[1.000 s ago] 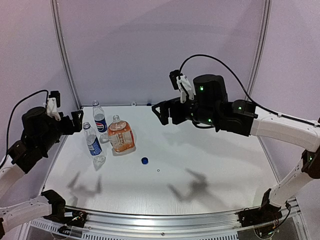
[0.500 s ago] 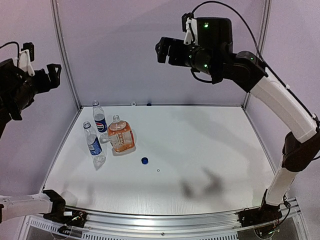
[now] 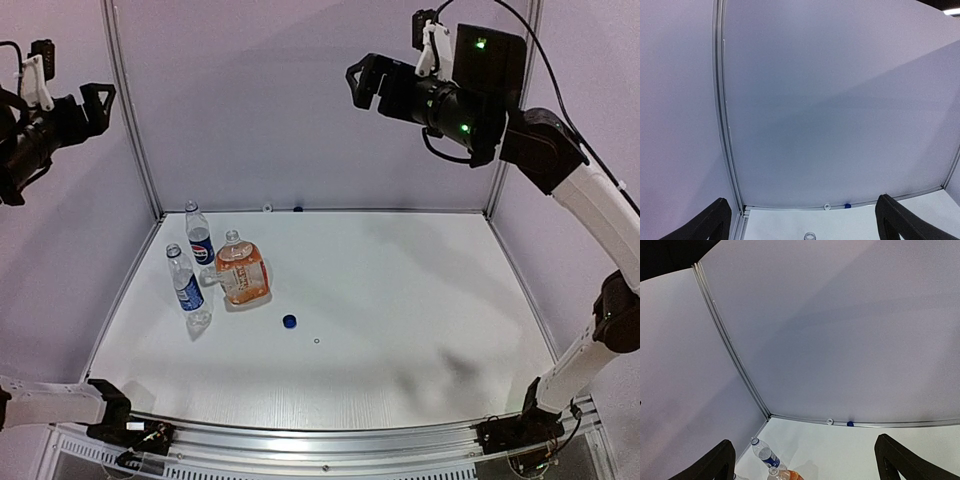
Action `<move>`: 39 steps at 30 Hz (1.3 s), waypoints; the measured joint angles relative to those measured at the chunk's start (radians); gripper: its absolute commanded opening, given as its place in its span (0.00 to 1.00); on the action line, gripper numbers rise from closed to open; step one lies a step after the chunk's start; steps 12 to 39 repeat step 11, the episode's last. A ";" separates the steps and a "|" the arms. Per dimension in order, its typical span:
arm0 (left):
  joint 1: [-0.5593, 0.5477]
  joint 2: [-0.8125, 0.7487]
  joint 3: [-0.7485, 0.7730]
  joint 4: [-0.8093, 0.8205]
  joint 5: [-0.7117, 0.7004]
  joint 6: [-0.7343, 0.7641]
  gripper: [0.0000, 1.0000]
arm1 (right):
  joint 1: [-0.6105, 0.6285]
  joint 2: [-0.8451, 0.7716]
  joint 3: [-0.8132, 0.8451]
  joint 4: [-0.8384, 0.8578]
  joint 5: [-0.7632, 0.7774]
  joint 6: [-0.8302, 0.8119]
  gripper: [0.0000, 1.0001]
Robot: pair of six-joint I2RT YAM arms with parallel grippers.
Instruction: Unscrew the bottle caps
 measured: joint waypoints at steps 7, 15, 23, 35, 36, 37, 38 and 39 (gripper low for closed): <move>0.000 0.003 -0.008 -0.042 0.021 -0.002 0.99 | 0.000 -0.039 -0.098 0.031 -0.023 0.008 0.99; 0.000 -0.016 -0.023 -0.068 0.020 -0.004 0.99 | 0.000 -0.039 -0.098 0.039 -0.025 0.005 0.99; 0.000 -0.016 -0.023 -0.068 0.020 -0.004 0.99 | 0.000 -0.039 -0.098 0.039 -0.025 0.005 0.99; 0.000 -0.016 -0.023 -0.068 0.020 -0.004 0.99 | 0.000 -0.039 -0.098 0.039 -0.025 0.005 0.99; 0.000 -0.016 -0.023 -0.068 0.020 -0.004 0.99 | 0.000 -0.039 -0.098 0.039 -0.025 0.005 0.99; 0.000 -0.016 -0.023 -0.068 0.020 -0.004 0.99 | 0.000 -0.039 -0.098 0.039 -0.025 0.005 0.99; 0.000 -0.016 -0.023 -0.068 0.020 -0.004 0.99 | 0.000 -0.039 -0.098 0.039 -0.025 0.005 0.99; 0.000 -0.016 -0.023 -0.068 0.020 -0.004 0.99 | 0.000 -0.039 -0.098 0.039 -0.025 0.005 0.99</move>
